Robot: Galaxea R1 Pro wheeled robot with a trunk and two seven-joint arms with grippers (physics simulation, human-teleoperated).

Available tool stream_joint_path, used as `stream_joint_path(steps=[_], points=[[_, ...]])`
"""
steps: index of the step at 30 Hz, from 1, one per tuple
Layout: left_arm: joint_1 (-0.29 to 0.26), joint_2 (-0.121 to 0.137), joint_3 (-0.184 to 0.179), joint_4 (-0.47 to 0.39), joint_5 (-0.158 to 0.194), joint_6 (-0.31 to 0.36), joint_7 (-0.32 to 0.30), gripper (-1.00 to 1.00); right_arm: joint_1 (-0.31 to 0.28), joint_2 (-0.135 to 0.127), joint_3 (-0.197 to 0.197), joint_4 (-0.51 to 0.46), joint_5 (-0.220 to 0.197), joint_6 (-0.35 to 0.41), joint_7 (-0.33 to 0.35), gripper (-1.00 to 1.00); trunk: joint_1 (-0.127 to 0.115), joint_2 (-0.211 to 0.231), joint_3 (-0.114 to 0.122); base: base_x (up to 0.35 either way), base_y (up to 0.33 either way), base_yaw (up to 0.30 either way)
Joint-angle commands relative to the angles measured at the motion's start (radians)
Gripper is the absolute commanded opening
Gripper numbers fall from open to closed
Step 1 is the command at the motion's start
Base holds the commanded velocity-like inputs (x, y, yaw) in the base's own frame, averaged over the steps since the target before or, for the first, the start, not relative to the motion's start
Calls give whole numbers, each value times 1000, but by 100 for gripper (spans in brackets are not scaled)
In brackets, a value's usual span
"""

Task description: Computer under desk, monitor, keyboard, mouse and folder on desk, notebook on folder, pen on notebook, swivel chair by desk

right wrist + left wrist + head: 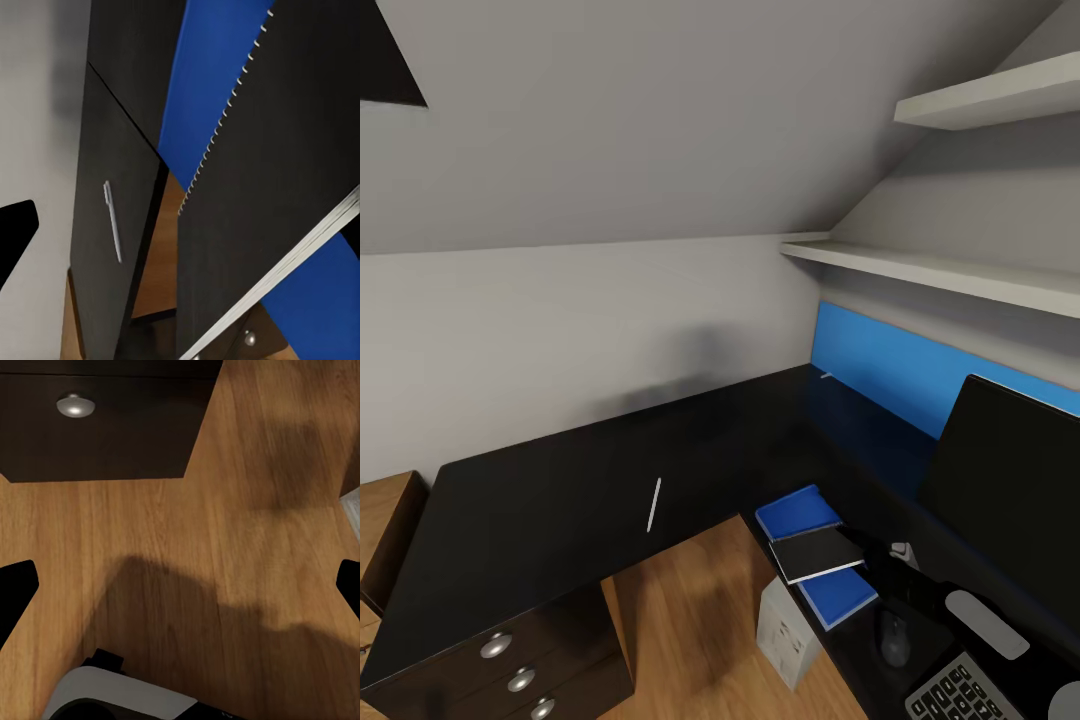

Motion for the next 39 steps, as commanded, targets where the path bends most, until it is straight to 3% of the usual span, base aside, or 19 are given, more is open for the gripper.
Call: stream_joint_path(steps=[1, 24, 39], points=[[1, -1, 2, -2, 8, 0, -5, 100, -2, -1, 6, 1, -7, 0, 3, 100, 0, -1, -1, 0, 0, 0], [1, -1, 1, -2, 8, 1, -5, 100, -2, -2, 6, 1, -7, 0, 3, 100, -80, 146, 65, 0, 0, 0], [1, -1, 2, -2, 9, -1, -5, 100, -2, -3, 5, 1, -7, 0, 4, 100, -80, 146, 65, -1, 0, 0]])
